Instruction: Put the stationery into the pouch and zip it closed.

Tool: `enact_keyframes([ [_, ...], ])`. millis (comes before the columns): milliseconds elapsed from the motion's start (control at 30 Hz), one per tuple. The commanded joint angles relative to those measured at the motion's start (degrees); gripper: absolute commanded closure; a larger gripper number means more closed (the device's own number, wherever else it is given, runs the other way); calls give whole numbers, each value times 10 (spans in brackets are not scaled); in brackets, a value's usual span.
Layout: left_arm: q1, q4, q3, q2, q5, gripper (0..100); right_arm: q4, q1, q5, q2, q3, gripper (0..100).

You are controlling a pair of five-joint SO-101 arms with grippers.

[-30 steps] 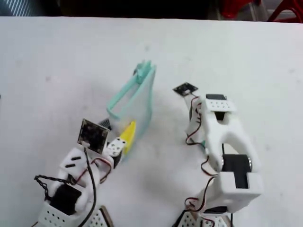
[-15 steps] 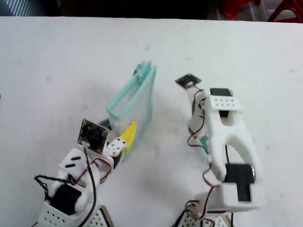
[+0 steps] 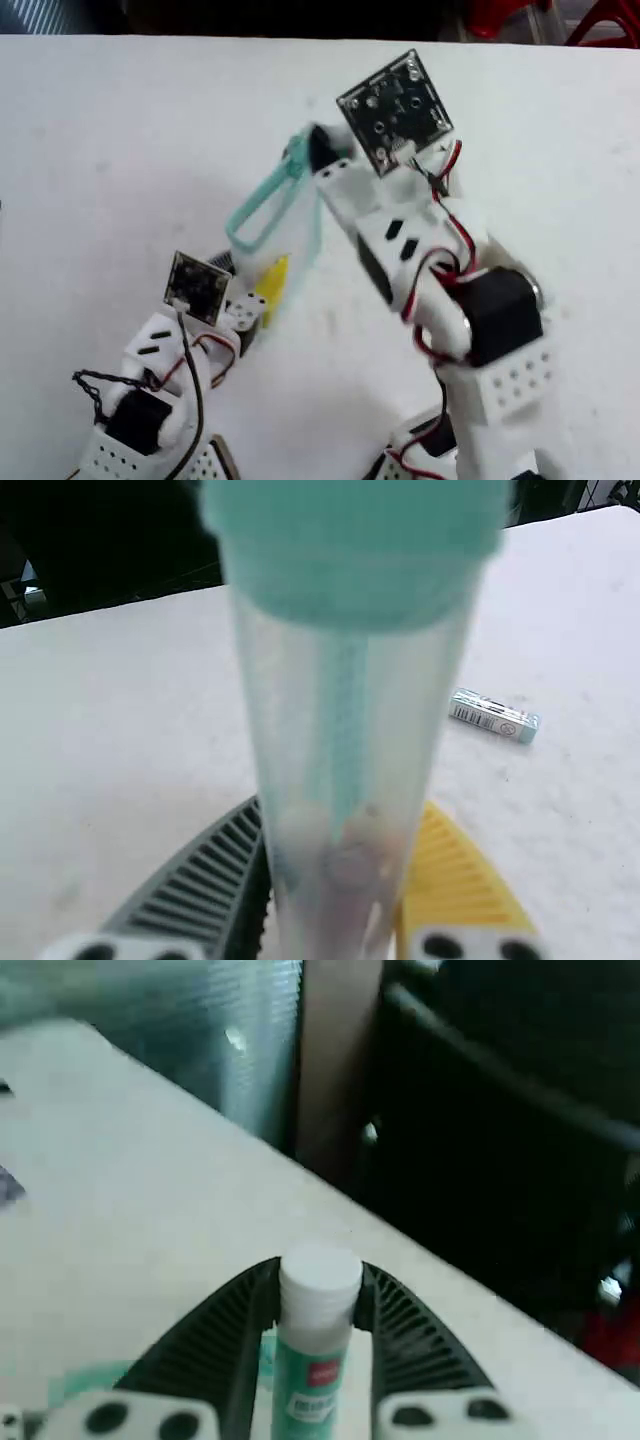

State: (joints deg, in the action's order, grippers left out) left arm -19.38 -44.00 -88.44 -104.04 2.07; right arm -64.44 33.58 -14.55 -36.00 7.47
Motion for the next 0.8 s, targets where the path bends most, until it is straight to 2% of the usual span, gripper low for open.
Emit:
enact_keyframes([
  [0,0,2,38,-4,6,827,25,45,13,32,81,982],
  [200,0,2,38,-4,6,827,40,67,62,51,84,982],
  [533,0,2,38,-4,6,827,36,73,57,62,10,982],
  [767,0,2,39,-4,6,826,98,91,51,62,-56,982],
])
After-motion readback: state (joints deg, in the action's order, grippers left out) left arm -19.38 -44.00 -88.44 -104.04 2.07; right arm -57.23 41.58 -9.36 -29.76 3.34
